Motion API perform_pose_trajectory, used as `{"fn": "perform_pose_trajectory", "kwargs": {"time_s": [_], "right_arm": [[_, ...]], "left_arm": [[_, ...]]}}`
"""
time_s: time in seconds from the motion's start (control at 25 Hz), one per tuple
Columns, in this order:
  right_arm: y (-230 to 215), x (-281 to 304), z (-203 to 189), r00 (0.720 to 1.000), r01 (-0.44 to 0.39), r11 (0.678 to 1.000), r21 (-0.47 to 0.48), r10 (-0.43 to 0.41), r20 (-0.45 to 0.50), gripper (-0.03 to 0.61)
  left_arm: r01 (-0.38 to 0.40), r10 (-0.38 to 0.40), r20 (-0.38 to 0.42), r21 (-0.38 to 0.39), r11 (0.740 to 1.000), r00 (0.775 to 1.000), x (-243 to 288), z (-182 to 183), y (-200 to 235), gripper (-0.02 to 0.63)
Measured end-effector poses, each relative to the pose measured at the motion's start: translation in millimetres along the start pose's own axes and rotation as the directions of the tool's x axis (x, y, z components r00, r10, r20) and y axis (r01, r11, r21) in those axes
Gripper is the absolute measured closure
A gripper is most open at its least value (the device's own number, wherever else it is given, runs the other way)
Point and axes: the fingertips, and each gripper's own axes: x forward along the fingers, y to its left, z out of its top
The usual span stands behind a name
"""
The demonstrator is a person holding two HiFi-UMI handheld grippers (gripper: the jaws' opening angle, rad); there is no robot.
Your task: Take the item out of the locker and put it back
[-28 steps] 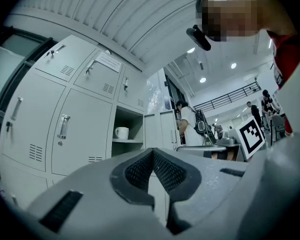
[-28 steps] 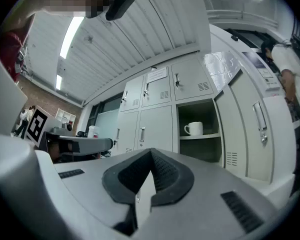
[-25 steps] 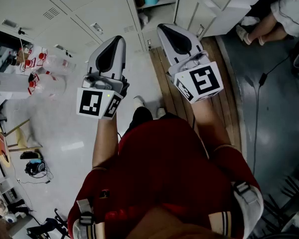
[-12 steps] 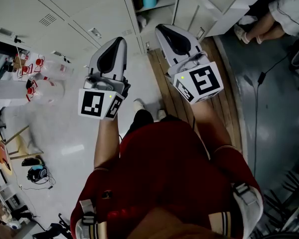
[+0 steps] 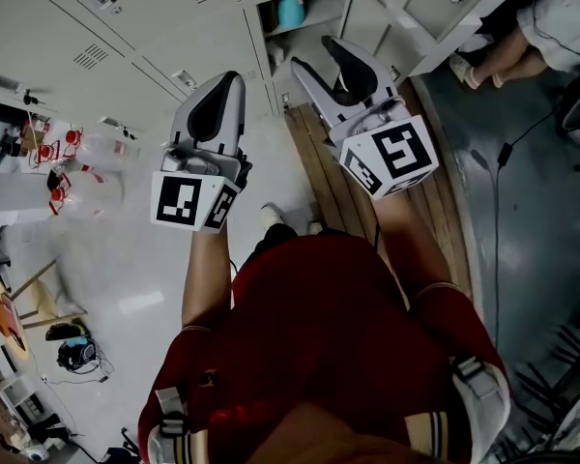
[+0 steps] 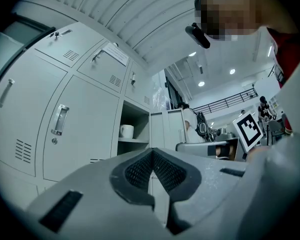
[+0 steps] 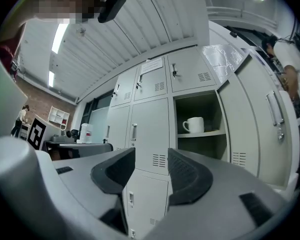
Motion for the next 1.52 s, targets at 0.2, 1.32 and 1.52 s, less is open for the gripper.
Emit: {"fn": "perform_pose_trajectory", "kwargs": {"time_s": [0.2,1.32,1.52], "right_arm": [[-6.5,20.5,-1.2,1.000,0.017,1.000,-0.003,-0.017,-0.014,0.344],[-38.2,110.1,29.7,0.984,0.174,0.984,-0.035,-0.175,-0.033,0.282],[-46.9,120.9,35.1,0.980,0.188,0.981,-0.045,-0.190,-0.052,0.268]], "left_arm": [[0.017,-0.017,0.008,-0.002,1.000,1.000,9.8,-0.3,17.2,0.607],[0.194,-0.194,0.041,0.003,0.981,0.980,30.4,24.2,91.6,0.608],[0.216,-0.216,0.045,-0.008,0.976,0.975,35.7,25.4,96.1,0.607]]}}
